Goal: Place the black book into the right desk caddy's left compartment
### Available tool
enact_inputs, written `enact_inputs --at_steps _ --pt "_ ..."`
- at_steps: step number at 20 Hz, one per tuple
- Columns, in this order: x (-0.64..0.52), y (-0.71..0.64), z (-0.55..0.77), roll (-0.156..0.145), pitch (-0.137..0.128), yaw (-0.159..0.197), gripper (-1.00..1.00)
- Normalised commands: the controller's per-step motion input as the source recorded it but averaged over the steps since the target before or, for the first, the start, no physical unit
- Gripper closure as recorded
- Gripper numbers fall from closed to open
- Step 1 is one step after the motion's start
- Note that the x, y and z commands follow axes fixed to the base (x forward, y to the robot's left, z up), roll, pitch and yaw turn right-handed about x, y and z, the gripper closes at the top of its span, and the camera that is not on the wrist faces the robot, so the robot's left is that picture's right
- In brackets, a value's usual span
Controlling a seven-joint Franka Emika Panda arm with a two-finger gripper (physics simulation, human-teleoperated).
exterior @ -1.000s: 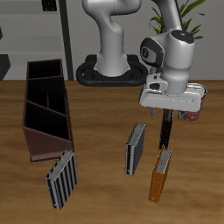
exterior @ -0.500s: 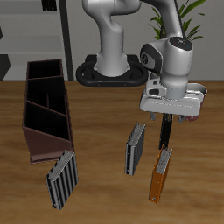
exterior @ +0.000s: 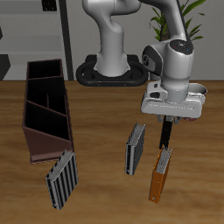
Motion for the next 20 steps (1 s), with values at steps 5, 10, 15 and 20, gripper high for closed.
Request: enact_inputs --at_steps 5,10,15,20 --pt "0.05 -0.13 0.03 0.011 0.024 -0.005 1.0" --pt "0.0 -0.22 0.2 -0.022 -0.032 0.056 1.0" --pt "-0.09 -0.11 0.37 0.031 -0.021 0.129 1.0" --pt "-0.12 -0.16 0.34 0.002 -0.023 0.075 1.0"
